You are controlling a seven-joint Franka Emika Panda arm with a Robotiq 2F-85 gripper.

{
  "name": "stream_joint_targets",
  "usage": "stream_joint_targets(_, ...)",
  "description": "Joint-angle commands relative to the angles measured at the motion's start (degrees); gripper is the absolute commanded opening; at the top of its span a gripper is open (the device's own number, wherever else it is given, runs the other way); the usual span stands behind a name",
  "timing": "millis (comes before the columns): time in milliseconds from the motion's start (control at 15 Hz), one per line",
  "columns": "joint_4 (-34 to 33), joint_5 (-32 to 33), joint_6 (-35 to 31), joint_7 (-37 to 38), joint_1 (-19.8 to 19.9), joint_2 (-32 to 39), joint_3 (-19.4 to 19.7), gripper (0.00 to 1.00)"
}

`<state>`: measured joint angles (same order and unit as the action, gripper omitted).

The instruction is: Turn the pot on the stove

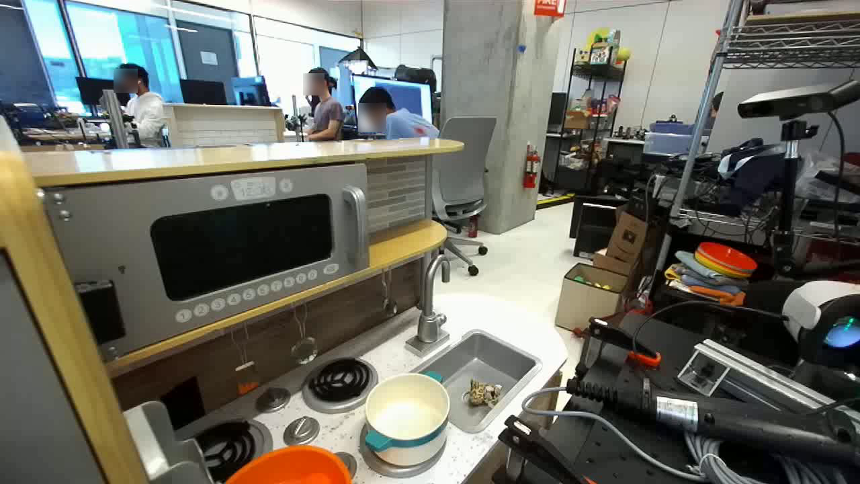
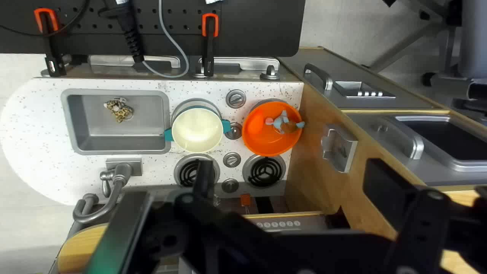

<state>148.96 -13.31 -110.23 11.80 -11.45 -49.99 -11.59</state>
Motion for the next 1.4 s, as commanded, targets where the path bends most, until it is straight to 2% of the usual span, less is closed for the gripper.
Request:
stream_joint_targets(0,-0.23,-0.28,0.25,-0.3,0.48,-0.04,-0.3,1.0)
stream_joint_targets(933,-0.34,-0.28,0.25,-0.3,0.48,-0.05,-0.31,1.0)
stream_joint_targets(1333,-0.01,0.95,-2.75,4.36,2.23,3.4,-4.67,1.0)
